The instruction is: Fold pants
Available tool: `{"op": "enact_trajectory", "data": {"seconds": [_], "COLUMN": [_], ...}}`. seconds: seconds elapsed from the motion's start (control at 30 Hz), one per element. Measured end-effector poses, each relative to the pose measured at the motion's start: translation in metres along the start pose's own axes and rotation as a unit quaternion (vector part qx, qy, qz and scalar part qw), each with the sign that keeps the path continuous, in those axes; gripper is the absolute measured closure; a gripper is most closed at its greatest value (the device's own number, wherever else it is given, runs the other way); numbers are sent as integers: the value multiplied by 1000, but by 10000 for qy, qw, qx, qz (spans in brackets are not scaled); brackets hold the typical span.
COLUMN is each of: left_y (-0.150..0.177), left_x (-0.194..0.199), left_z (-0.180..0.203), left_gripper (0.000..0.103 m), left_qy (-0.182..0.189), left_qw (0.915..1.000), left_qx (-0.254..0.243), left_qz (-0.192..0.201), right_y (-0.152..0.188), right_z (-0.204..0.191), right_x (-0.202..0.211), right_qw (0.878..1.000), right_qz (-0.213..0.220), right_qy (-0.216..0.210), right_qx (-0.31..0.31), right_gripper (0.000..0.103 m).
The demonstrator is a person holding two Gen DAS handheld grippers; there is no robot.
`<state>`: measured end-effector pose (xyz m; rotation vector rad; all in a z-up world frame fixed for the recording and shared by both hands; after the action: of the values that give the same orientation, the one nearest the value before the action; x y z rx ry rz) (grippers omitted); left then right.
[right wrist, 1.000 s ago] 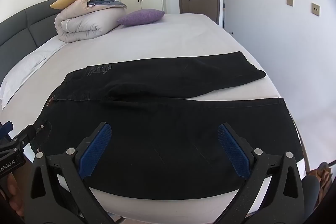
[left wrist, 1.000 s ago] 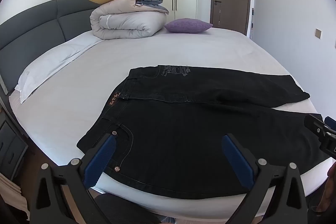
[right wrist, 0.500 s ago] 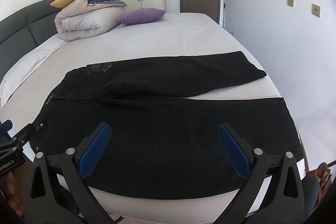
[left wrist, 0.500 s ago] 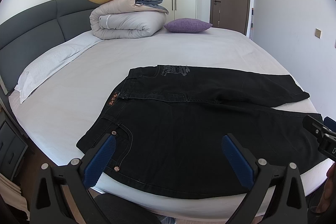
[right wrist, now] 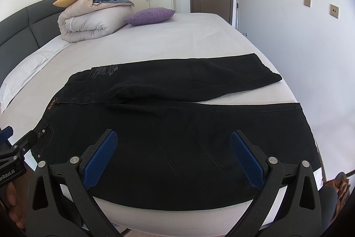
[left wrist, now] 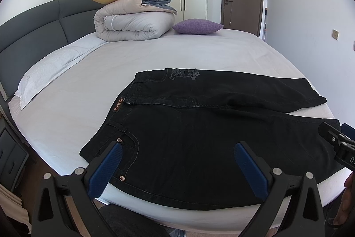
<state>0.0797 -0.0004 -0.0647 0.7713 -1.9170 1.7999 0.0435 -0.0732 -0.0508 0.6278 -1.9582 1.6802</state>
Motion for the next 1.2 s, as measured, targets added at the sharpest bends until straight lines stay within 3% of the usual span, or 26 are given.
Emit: {"op": "enact_trajectory", "data": {"seconds": [1.2], "left_y": [0], "left_x": [-3], "left_z": [-1], "left_gripper": [0], "left_qy": [2], "left_qw": [10000], "left_qx": [-1], "left_qz": [-8], "right_y": [2], "right_z": [-2], "right_x": [-3], "right_qw": [10000], "right_qz": [-27], "right_qy": [22], "right_qx": [27], "right_gripper": [0]}}
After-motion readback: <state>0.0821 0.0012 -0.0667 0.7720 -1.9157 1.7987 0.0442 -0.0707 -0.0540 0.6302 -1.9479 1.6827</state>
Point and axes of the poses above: each gripper's, at about its wrist camera, not at the fingertips, and x roughly against the way its jaws point, z to its right, y to its underside, the point moved 10 cm from there along -x, roughly the way its jaws point, and after that the axes turned 7 degrees about -y, right-handed, at the moved point
